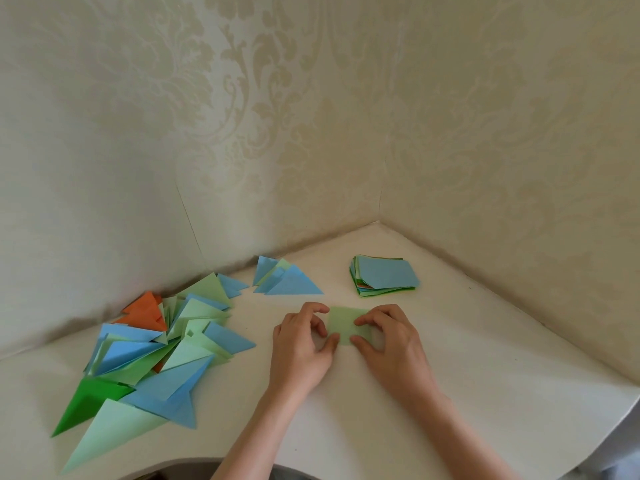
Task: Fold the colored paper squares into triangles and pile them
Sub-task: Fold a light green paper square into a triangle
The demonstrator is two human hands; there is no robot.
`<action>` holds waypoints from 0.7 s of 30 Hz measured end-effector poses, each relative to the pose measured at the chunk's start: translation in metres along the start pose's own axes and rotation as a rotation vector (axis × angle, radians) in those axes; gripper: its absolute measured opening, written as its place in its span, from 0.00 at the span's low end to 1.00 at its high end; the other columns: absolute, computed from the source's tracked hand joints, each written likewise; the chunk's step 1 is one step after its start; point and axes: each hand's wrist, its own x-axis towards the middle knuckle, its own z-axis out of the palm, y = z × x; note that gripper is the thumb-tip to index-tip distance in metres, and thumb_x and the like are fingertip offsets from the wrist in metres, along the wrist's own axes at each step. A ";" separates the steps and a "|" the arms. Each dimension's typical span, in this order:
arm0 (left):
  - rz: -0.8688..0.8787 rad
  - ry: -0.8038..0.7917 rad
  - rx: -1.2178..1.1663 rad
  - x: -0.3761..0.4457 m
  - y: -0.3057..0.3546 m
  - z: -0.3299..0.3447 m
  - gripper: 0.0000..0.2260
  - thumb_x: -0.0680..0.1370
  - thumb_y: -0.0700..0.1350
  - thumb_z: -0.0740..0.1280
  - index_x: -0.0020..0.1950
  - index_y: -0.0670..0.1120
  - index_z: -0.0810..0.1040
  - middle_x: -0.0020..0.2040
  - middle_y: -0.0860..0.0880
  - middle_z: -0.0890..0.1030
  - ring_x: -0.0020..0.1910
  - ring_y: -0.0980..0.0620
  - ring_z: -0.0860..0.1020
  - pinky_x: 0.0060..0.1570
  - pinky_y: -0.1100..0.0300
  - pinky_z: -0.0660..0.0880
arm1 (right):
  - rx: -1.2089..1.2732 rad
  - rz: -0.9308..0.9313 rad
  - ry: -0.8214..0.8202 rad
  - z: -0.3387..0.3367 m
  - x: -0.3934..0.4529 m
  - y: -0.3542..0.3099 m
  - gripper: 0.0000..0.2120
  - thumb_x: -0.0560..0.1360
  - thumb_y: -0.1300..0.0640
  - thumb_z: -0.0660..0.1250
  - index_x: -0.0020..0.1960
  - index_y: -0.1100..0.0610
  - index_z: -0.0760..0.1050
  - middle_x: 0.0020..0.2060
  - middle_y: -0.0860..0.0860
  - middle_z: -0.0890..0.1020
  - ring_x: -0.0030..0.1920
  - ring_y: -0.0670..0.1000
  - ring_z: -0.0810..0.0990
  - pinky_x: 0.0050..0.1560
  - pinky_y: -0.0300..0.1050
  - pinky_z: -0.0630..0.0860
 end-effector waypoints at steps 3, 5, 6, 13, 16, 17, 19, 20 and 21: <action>-0.004 0.005 -0.025 -0.001 -0.001 0.000 0.17 0.71 0.43 0.72 0.51 0.60 0.71 0.37 0.59 0.76 0.46 0.63 0.72 0.53 0.58 0.68 | 0.006 -0.005 -0.006 -0.001 0.000 0.001 0.11 0.69 0.61 0.74 0.50 0.52 0.80 0.48 0.45 0.73 0.48 0.34 0.73 0.52 0.21 0.63; 0.005 -0.003 -0.020 -0.001 -0.001 -0.001 0.16 0.71 0.42 0.71 0.50 0.61 0.71 0.37 0.59 0.77 0.47 0.63 0.72 0.53 0.58 0.68 | 0.019 -0.006 -0.010 -0.002 0.000 0.001 0.13 0.69 0.64 0.72 0.51 0.53 0.80 0.48 0.45 0.73 0.48 0.35 0.73 0.53 0.21 0.63; 0.015 -0.008 -0.012 -0.001 -0.002 -0.001 0.16 0.71 0.41 0.71 0.50 0.60 0.72 0.38 0.60 0.78 0.47 0.63 0.72 0.53 0.58 0.68 | 0.027 -0.006 -0.012 -0.002 0.000 0.000 0.14 0.69 0.66 0.71 0.51 0.53 0.80 0.48 0.45 0.73 0.49 0.35 0.74 0.53 0.22 0.64; 0.072 -0.078 0.020 0.003 -0.007 -0.004 0.16 0.73 0.33 0.64 0.44 0.56 0.79 0.40 0.62 0.79 0.47 0.58 0.74 0.53 0.54 0.72 | 0.043 -0.021 0.025 -0.009 -0.003 0.000 0.29 0.64 0.76 0.55 0.57 0.54 0.79 0.58 0.48 0.74 0.61 0.45 0.72 0.62 0.32 0.66; 0.146 -0.124 0.085 0.008 -0.011 -0.009 0.17 0.74 0.32 0.63 0.42 0.55 0.81 0.40 0.63 0.78 0.46 0.56 0.73 0.50 0.53 0.73 | -0.012 -0.012 -0.031 -0.006 -0.003 0.001 0.25 0.69 0.72 0.60 0.61 0.54 0.77 0.60 0.48 0.76 0.63 0.47 0.70 0.62 0.29 0.60; 0.176 -0.133 0.112 0.009 -0.011 -0.011 0.17 0.74 0.32 0.63 0.41 0.54 0.81 0.41 0.63 0.78 0.46 0.56 0.73 0.50 0.53 0.72 | -0.025 -0.026 -0.033 -0.005 -0.004 0.002 0.23 0.69 0.70 0.62 0.61 0.54 0.77 0.58 0.48 0.77 0.62 0.48 0.71 0.60 0.28 0.60; 0.225 -0.154 0.183 0.006 -0.008 -0.015 0.14 0.74 0.35 0.63 0.43 0.54 0.80 0.45 0.62 0.79 0.47 0.55 0.73 0.49 0.56 0.70 | -0.036 -0.055 -0.032 -0.004 -0.004 0.004 0.19 0.70 0.67 0.67 0.58 0.53 0.79 0.53 0.46 0.79 0.57 0.49 0.74 0.57 0.26 0.62; 0.252 -0.153 0.234 0.003 -0.005 -0.016 0.12 0.74 0.38 0.63 0.44 0.54 0.80 0.46 0.61 0.79 0.48 0.54 0.73 0.48 0.59 0.67 | -0.030 -0.063 -0.035 -0.004 -0.004 0.005 0.17 0.70 0.65 0.68 0.56 0.52 0.80 0.50 0.45 0.79 0.54 0.49 0.75 0.55 0.26 0.63; 0.284 -0.139 0.286 0.000 -0.003 -0.017 0.09 0.74 0.42 0.62 0.46 0.54 0.80 0.48 0.61 0.79 0.49 0.54 0.74 0.47 0.60 0.65 | -0.021 -0.068 -0.039 -0.005 -0.004 0.005 0.15 0.70 0.64 0.70 0.55 0.52 0.81 0.49 0.44 0.79 0.53 0.48 0.76 0.54 0.25 0.64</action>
